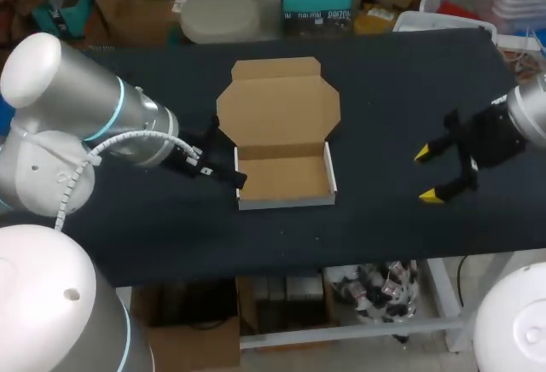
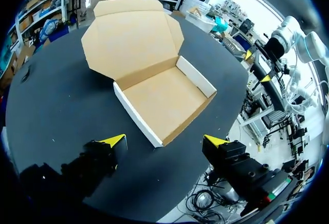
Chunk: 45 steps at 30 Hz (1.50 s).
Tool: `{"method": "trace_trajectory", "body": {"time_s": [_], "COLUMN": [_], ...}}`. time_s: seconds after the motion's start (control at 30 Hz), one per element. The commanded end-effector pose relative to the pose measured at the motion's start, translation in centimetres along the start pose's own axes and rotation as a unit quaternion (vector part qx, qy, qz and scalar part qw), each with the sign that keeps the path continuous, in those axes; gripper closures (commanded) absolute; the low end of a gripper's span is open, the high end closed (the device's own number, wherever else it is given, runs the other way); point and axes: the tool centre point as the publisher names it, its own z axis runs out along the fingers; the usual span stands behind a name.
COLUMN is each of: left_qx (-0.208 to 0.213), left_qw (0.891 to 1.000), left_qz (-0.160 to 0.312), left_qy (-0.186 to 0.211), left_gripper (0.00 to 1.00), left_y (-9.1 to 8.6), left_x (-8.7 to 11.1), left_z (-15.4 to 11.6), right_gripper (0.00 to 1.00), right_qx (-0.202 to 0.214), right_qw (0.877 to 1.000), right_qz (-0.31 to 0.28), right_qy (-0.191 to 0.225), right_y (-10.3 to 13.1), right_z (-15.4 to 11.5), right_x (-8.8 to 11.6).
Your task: Assemble the packaging by folding the flat box into shape, placing the metal phone stand inside, and closing the box properly
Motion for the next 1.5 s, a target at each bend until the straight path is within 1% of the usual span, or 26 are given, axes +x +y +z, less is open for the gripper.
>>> {"method": "trace_trajectory", "body": {"time_s": [0.03,0.13,0.27,0.33,0.4,0.57,0.6,0.63,0.67,0.7,0.77,0.8,0.83,0.87,0.9,0.93,1.0,1.07,1.17,1.2,1.23,1.3,1.37,1.5], "left_qx": [0.026,0.027,0.027,0.028,0.027,0.019,0.016,0.015,0.012,0.007,0.004,0.001,0.001,0.000,0.000,0.002,0.005,0.006,0.005,0.006,0.006,0.005,0.002,-0.008], "left_qw": [1.000,1.000,0.999,0.999,0.998,0.996,0.994,0.993,0.992,0.989,0.987,0.984,0.984,0.982,0.979,0.980,0.976,0.974,0.966,0.967,0.965,0.963,0.960,0.954], "left_qz": [0.002,-0.002,-0.011,-0.024,-0.041,-0.081,-0.100,-0.106,-0.115,-0.132,-0.142,-0.160,-0.162,-0.173,-0.184,-0.183,-0.197,-0.208,-0.237,-0.234,-0.240,-0.251,-0.261,-0.281], "left_qy": [-0.008,-0.011,-0.014,-0.019,-0.025,-0.043,-0.050,-0.053,-0.057,-0.062,-0.069,-0.076,-0.076,-0.080,-0.083,-0.082,-0.088,-0.092,-0.100,-0.100,-0.103,-0.102,-0.102,-0.109], "left_gripper": [0.00,0.00,0.00,0.00,0.00,0.00,0.00,0.00,0.00,0.00,0.00,0.00,0.00,0.00,0.00,0.00,0.00,0.00,0.00,0.00,0.00,0.00,0.00,0.00], "left_y": [1.6,2.1,2.8,3.1,3.3,3.9,4.0,4.0,4.1,4.1,4.3,4.3,4.4,4.5,4.5,4.6,4.9,5.1,5.3,5.3,5.3,5.3,5.2,4.8], "left_x": [0.5,0.4,0.3,0.2,0.2,0.4,0.4,0.4,0.4,0.3,0.3,0.2,0.2,0.2,0.0,0.0,0.0,0.0,-0.2,-0.3,-0.2,-0.3,-0.3,-0.2], "left_z": [-2.3,-3.1,-4.1,-4.7,-5.3,-6.9,-7.2,-7.5,-7.8,-8.0,-8.4,-8.6,-8.9,-9.0,-9.2,-9.5,-9.9,-10.2,-10.7,-10.9,-11.1,-11.4,-11.7,-12.2], "right_gripper": [0.00,0.00,0.00,0.00,0.00,0.00,0.00,0.00,0.00,0.00,0.00,0.00,0.00,0.00,0.00,0.00,0.00,0.00,0.00,0.00,0.00,0.00,0.00,0.00], "right_qx": [-0.002,-0.002,0.004,0.006,0.017,0.020,0.025,0.039,0.044,0.041,0.061,0.055,0.056,0.064,0.061,0.057,0.064,0.063,0.063,0.064,0.067,0.064,0.063,0.069], "right_qw": [1.000,1.000,1.000,0.999,0.998,0.995,0.993,0.990,0.987,0.985,0.977,0.976,0.973,0.968,0.966,0.964,0.955,0.950,0.940,0.938,0.933,0.928,0.920,0.908], "right_qz": [0.000,0.000,0.019,0.031,0.053,0.099,0.116,0.136,0.155,0.165,0.200,0.209,0.220,0.239,0.246,0.255,0.284,0.299,0.327,0.333,0.344,0.357,0.377,0.402], "right_qy": [0.001,0.001,-0.003,-0.006,-0.013,-0.023,-0.021,-0.023,-0.024,-0.022,-0.032,-0.033,-0.035,-0.042,-0.045,-0.042,-0.056,-0.061,-0.073,-0.077,-0.082,-0.084,-0.085,-0.095], "right_y": [0.0,0.0,0.0,0.0,-0.1,-0.4,-0.5,-0.6,-0.8,-0.9,-1.1,-1.2,-1.4,-1.5,-1.6,-1.8,-2.0,-2.2,-2.5,-2.5,-2.6,-2.8,-3.0,-3.2], "right_z": [-0.1,-0.1,-0.6,-0.9,-1.3,-2.7,-2.9,-3.1,-3.2,-3.4,-3.7,-4.0,-4.2,-4.4,-4.6,-4.8,-5.4,-5.8,-6.5,-6.7,-6.9,-7.3,-7.7,-8.5], "right_x": [-0.1,-0.1,0.0,0.0,0.0,0.2,0.2,0.1,0.0,0.0,0.0,0.0,0.0,0.0,-0.1,-0.1,-0.1,-0.1,0.1,0.2,0.2,0.3,0.4,0.6]}}
